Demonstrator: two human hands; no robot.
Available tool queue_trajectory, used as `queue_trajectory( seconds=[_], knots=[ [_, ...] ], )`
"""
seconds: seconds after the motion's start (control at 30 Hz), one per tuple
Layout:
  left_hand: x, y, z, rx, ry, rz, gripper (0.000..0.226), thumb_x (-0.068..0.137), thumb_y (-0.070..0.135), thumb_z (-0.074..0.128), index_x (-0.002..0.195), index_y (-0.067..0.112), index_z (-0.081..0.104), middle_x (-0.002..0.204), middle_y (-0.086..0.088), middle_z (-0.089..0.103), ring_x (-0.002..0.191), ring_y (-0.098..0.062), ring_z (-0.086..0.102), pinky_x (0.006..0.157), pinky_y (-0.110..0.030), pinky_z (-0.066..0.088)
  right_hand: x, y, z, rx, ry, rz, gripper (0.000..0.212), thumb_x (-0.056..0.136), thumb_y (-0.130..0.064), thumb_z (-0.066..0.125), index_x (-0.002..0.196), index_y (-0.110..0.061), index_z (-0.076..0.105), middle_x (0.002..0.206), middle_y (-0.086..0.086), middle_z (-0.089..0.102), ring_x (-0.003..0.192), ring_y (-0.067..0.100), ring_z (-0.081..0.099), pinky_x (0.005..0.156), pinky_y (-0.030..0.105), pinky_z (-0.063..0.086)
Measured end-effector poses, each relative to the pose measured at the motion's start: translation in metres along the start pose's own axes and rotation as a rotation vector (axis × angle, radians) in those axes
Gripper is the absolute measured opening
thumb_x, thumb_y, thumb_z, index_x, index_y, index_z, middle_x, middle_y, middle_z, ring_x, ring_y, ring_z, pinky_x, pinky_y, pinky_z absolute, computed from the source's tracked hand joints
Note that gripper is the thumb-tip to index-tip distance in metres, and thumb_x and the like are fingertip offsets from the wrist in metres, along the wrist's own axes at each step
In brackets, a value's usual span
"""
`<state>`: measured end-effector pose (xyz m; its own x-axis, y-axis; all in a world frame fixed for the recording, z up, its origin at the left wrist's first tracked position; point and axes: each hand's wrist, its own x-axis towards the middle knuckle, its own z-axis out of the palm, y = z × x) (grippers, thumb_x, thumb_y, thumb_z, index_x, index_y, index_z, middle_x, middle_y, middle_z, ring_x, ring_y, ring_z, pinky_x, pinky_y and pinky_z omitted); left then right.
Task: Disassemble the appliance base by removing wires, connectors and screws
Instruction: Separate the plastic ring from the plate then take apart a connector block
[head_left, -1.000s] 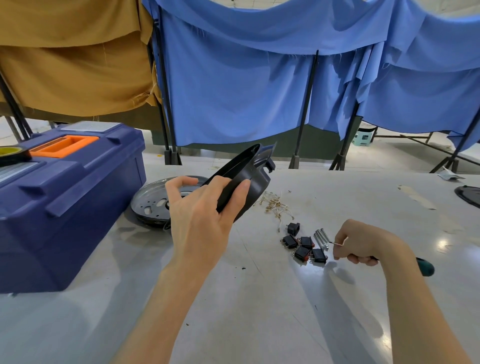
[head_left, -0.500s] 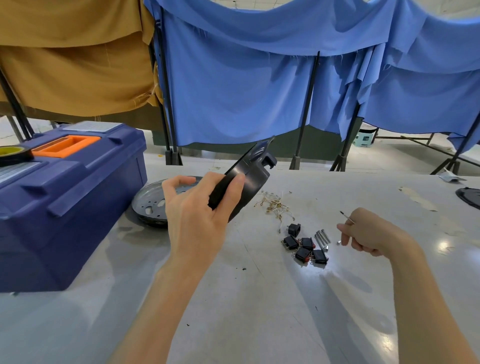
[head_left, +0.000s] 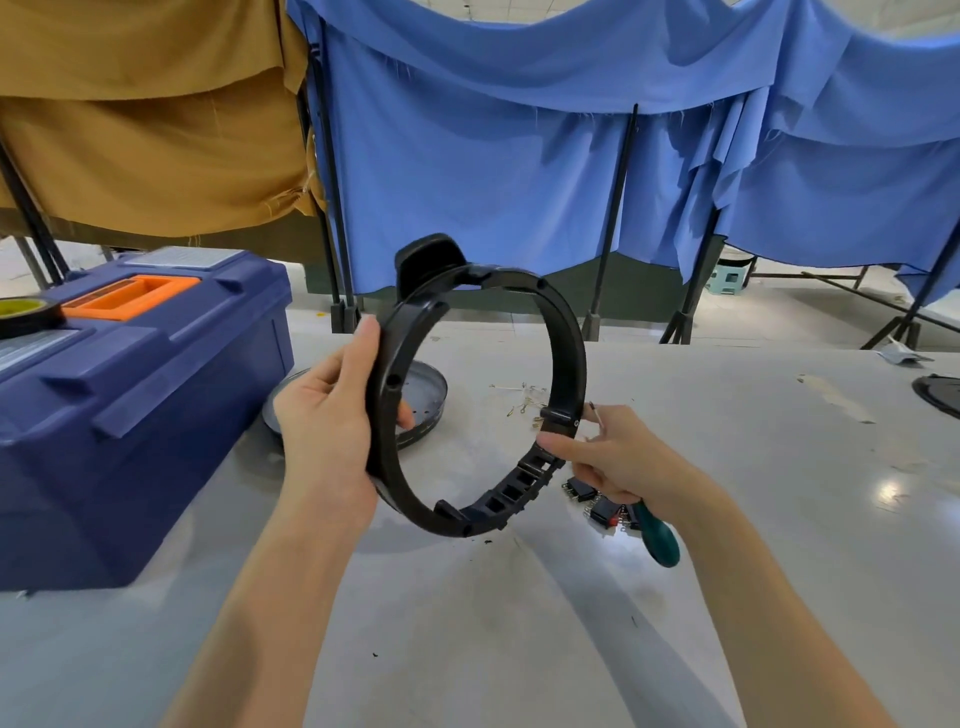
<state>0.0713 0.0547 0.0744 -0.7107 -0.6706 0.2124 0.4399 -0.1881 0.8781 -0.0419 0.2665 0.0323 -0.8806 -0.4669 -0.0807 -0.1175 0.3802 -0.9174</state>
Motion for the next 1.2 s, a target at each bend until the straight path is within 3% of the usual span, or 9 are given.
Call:
queue_trajectory(
  seconds=[0.27, 0.4, 0.53, 0.6, 0.73, 0.93, 1.03, 1.1, 1.2],
  knots=[
    [0.018, -0.019, -0.014, -0.179, 0.129, -0.387, 0.029, 0.087, 0.037, 0.068, 0.077, 0.010, 0.062, 0.051, 0.000, 0.050, 0.041, -0.014, 0.044, 0.050, -0.024, 0.047, 0.007, 0.007, 0.008, -0.060, 0.134, 0.043, 0.023, 0.091, -0.012, 0.057, 0.070, -0.005, 0.049, 0.048, 0.008, 0.039, 0.034, 0.013, 0.023, 0.037, 0.016, 0.018],
    [0.022, -0.024, -0.017, 0.116, 0.127, -0.349, 0.044, 0.097, 0.046, 0.047, 0.089, 0.010, 0.071, 0.057, -0.001, 0.068, 0.050, -0.014, 0.065, 0.057, -0.025, 0.048, 0.009, 0.007, 0.010, -0.144, 0.240, -0.021, 0.027, 0.088, -0.010, 0.054, 0.063, -0.009, 0.043, 0.052, 0.010, 0.035, 0.041, 0.018, 0.027, 0.041, 0.020, 0.022],
    [0.019, -0.023, -0.017, 0.409, 0.176, -0.094, 0.050, 0.098, 0.054, 0.037, 0.094, 0.012, 0.063, 0.072, -0.006, 0.059, 0.069, -0.018, 0.059, 0.076, -0.036, 0.049, 0.009, 0.003, 0.008, -0.257, 0.284, -0.056, 0.035, 0.085, -0.011, 0.057, 0.059, -0.009, 0.034, 0.053, 0.008, 0.031, 0.048, 0.019, 0.026, 0.049, 0.027, 0.022],
    [0.014, -0.024, -0.015, 0.771, 0.199, 0.198, 0.054, 0.096, 0.059, 0.037, 0.124, 0.018, 0.055, 0.101, -0.006, 0.056, 0.097, -0.020, 0.054, 0.103, -0.046, 0.037, 0.009, 0.000, 0.011, -0.304, 0.255, -0.068, 0.040, 0.086, -0.012, 0.057, 0.057, -0.013, 0.030, 0.052, 0.005, 0.030, 0.045, 0.017, 0.026, 0.047, 0.025, 0.021],
    [0.000, -0.013, 0.000, 1.124, -0.005, 0.859, 0.062, 0.089, 0.057, 0.053, 0.138, 0.019, 0.048, 0.138, -0.009, 0.049, 0.130, -0.024, 0.042, 0.110, -0.046, 0.022, 0.008, -0.006, 0.019, -0.420, 0.232, -0.097, 0.033, 0.086, -0.015, 0.055, 0.059, -0.010, 0.036, 0.059, 0.012, 0.042, 0.053, 0.020, 0.039, 0.052, 0.031, 0.026],
    [0.010, -0.027, 0.031, 1.662, -0.471, 0.908, 0.071, 0.084, 0.037, 0.070, 0.145, 0.023, 0.038, 0.152, -0.005, 0.036, 0.146, -0.026, 0.021, 0.119, -0.047, 0.005, -0.001, -0.020, 0.029, -0.562, 0.294, -0.192, 0.031, 0.088, -0.021, 0.053, 0.061, -0.009, 0.044, 0.057, 0.009, 0.047, 0.052, 0.021, 0.037, 0.053, 0.032, 0.032],
    [0.017, -0.035, 0.041, 1.707, -0.454, 0.927, 0.044, 0.088, 0.034, 0.067, 0.127, 0.018, 0.056, 0.125, -0.006, 0.060, 0.121, -0.029, 0.050, 0.109, -0.041, 0.028, -0.004, -0.026, 0.034, -0.621, 0.324, -0.260, 0.035, 0.089, -0.024, 0.052, 0.057, -0.017, 0.040, 0.053, 0.001, 0.038, 0.050, 0.020, 0.033, 0.050, 0.031, 0.027],
    [0.021, -0.031, 0.042, 1.709, -0.369, 0.995, 0.017, 0.079, 0.022, 0.078, 0.087, 0.012, 0.067, 0.079, -0.005, 0.067, 0.075, -0.025, 0.061, 0.073, -0.033, 0.045, -0.005, -0.027, 0.036, -0.621, 0.329, -0.303, 0.029, 0.090, -0.028, 0.054, 0.062, -0.019, 0.052, 0.052, 0.000, 0.037, 0.051, 0.020, 0.035, 0.050, 0.031, 0.028],
    [0.022, -0.019, 0.040, 1.705, -0.258, 0.902, 0.032, 0.053, 0.001, 0.089, 0.059, 0.010, 0.059, 0.049, -0.003, 0.053, 0.043, -0.022, 0.044, 0.044, -0.023, 0.025, -0.008, -0.026, 0.032, -0.583, 0.324, -0.359, 0.023, 0.088, -0.046, 0.061, 0.081, -0.024, 0.065, 0.049, -0.008, 0.040, 0.048, 0.010, 0.038, 0.051, 0.026, 0.029]
  ],
)
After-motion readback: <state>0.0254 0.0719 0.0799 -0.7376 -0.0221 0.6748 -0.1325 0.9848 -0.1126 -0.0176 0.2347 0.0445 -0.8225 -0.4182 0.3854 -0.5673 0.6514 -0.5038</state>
